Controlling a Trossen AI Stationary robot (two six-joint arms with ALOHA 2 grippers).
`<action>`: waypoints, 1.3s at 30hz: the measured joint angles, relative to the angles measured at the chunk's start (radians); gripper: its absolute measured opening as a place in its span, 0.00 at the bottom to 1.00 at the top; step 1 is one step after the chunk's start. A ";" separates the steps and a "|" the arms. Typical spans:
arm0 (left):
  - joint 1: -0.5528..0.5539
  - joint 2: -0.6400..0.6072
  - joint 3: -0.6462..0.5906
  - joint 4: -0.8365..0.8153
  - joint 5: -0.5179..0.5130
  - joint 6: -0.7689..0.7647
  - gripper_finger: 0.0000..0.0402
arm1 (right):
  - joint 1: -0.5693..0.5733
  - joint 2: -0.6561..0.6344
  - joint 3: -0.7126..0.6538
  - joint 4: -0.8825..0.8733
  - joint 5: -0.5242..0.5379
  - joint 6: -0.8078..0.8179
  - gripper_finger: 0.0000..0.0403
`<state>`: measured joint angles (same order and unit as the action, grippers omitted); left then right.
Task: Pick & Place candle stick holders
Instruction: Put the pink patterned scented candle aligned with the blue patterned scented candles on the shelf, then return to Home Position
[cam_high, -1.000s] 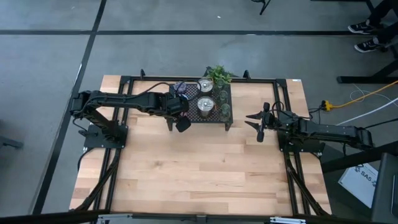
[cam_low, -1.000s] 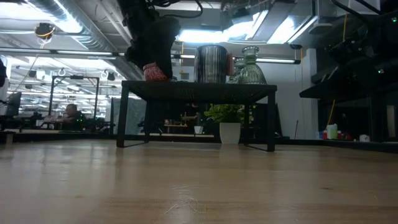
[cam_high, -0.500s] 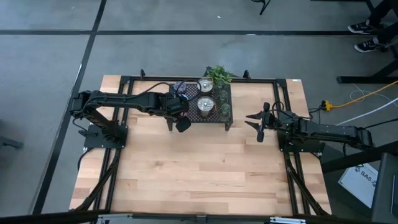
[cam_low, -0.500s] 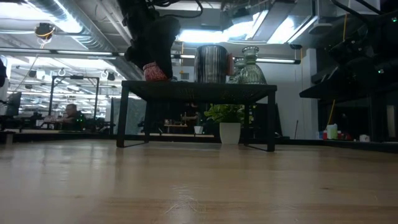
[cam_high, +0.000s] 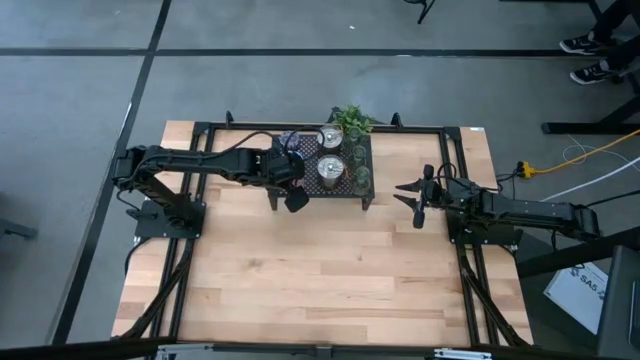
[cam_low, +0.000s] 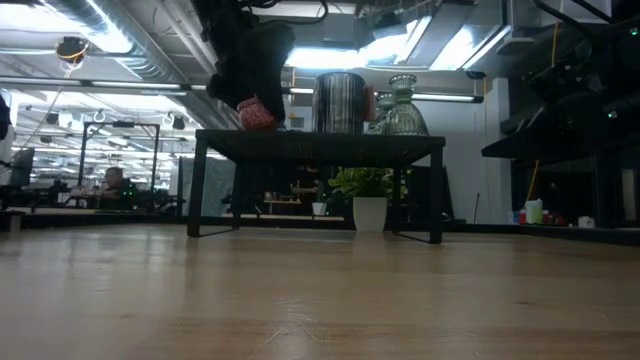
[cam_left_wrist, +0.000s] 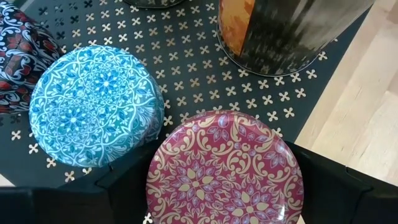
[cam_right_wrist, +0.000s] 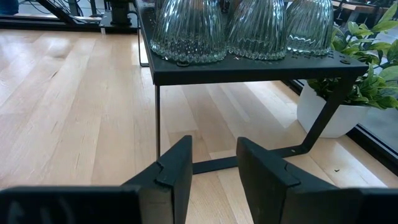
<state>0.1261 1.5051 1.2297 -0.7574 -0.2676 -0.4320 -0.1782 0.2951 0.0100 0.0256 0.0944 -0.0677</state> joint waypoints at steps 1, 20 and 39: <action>0.000 0.000 0.000 0.000 0.000 0.000 0.79 | 0.000 0.000 0.000 0.000 0.000 0.000 0.32; -0.001 0.000 0.000 -0.015 -0.024 0.087 0.92 | 0.000 0.000 0.000 0.000 0.000 0.000 0.32; -0.178 -0.040 0.042 -0.001 -0.236 0.049 1.00 | 0.000 0.000 0.000 0.000 0.000 0.000 0.32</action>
<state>-0.0520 1.4650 1.2719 -0.7588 -0.5036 -0.3829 -0.1783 0.2951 0.0101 0.0254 0.0944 -0.0677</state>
